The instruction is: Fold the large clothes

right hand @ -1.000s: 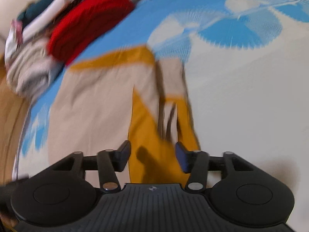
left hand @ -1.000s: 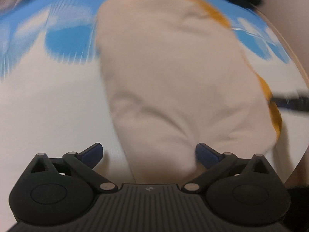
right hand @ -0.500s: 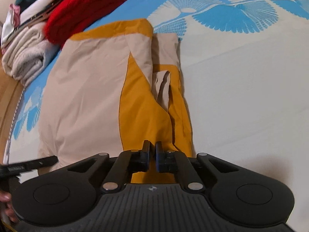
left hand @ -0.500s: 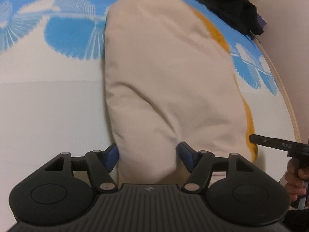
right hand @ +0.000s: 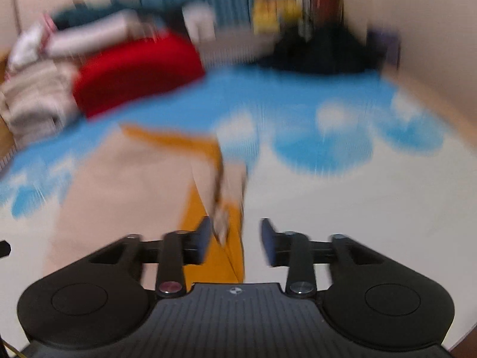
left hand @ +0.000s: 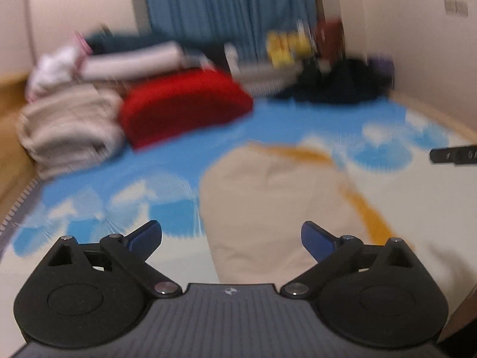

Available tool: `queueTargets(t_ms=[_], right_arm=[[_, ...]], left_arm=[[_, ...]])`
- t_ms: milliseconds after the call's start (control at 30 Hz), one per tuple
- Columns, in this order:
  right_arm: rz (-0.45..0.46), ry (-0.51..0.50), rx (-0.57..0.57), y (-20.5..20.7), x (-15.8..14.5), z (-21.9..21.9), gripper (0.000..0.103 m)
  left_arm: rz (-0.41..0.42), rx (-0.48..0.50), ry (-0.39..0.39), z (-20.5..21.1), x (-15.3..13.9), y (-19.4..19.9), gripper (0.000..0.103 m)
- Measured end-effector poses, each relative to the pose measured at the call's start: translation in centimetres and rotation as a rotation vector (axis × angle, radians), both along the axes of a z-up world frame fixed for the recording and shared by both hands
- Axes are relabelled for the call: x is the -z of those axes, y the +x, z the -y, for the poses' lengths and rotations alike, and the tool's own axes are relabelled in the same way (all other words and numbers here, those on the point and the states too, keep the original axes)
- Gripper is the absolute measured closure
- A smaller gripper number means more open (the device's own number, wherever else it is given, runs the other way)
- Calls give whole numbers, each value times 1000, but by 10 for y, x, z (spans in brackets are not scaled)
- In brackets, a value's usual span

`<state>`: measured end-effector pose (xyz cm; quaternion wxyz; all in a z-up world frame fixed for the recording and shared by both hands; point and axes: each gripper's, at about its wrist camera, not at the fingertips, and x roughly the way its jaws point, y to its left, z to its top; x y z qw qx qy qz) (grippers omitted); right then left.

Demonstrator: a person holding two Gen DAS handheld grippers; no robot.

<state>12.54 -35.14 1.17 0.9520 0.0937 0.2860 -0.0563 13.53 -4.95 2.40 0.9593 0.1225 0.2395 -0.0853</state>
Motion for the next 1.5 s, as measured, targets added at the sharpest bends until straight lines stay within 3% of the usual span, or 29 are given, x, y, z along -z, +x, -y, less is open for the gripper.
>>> queueTargets(t_ms=[67,200,267,367,467,567,633,800,900,1133,1300,1500], right_arm=[[92,-32,-22,-37,-22,-18,45],[191,-82,-38,-111,-39,-50,36],[173,-71,-42,-140,-33,-62,31],[65,-31,-54,-160,-14,-74,31],[26,-14,-64,-163,-4,-84,31],[28,-70,-50,-155,0,-93,31],[42,-27,-11,-144,2,-90,31],[243,-8,83,-137,-11,-86,31],[295,20,105,-138,-17,-83,30],[122,-78,55,-131,-7,-91,29],[-17,-117,-48,-135,3,-101,28],[-41,-100,-77,-133,11,-113,28]], left_arm=[[50,-4,-29,6,-13,-40,2],[0,-76,-106,10,-19,-92,2],[-46,-116,-150,9,-11,-112,1],[-122,-145,-136,14,10,-123,0],[-173,-147,-127,12,25,-116,0],[-162,-161,-96,13,35,-107,0],[-159,-174,-98,13,39,-102,0],[-140,-168,-116,10,37,-101,0],[-142,-165,-116,5,35,-100,0],[-155,-178,-146,1,34,-94,0],[-170,-181,-159,-1,36,-94,0],[-164,-171,-155,3,37,-95,0]])
